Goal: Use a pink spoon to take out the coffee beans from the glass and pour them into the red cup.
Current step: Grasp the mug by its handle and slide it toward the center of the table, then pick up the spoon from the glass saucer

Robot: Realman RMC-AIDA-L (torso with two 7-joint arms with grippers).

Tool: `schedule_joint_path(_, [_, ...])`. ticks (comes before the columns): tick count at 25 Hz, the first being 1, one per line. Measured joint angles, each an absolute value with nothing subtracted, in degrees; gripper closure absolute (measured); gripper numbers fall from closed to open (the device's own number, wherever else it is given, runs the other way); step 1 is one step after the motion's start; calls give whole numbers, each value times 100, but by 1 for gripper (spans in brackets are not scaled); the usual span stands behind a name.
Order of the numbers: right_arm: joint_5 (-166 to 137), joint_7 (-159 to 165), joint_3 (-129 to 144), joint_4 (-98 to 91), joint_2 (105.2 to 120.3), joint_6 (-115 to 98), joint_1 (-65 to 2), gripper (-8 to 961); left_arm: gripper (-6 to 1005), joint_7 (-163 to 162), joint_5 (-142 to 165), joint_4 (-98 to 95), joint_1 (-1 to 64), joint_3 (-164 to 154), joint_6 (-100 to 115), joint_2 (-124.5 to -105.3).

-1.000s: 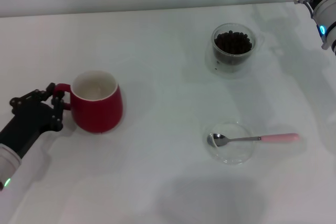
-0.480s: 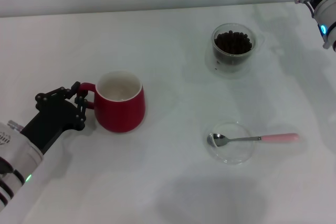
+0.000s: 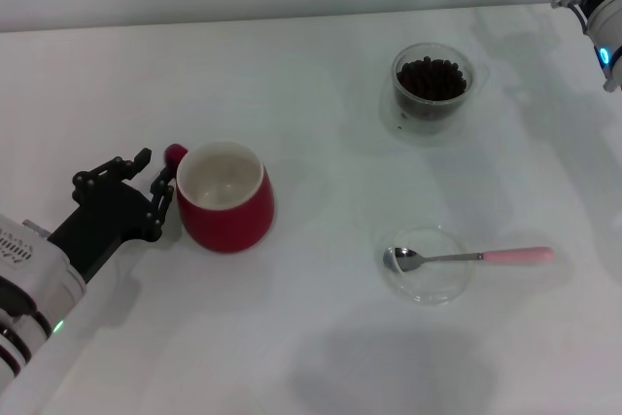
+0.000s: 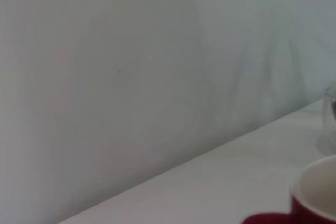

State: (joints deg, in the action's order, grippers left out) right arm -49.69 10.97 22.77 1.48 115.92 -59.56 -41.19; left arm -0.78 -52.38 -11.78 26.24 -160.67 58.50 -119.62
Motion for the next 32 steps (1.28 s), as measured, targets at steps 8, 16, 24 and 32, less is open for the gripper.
schedule_joint_path(8, [-4979, 1097, 2283, 140, 11587, -5976, -4112, 85, 628, -78, -5240, -1202, 2550, -16066, 5849, -11970])
schedule_joint_path(16, [-4984, 1098, 2285, 140, 11581, -5978, -4114, 85, 453, -78, -5283, -1238, 2210, -16030, 6141, -11968])
schedule_joint_path(24, [-4939, 1152, 2213, 279, 11615, -6340, -3954, 85, 264, -109, -5933, -1170, 1562, -15986, 7315, -11933])
schedule_joint_path(32, [-5050, 2790, 2145, 575, 11585, -7064, -3233, 85, 256, -1336, -6850, -630, 1485, -15916, 7538, -11913])
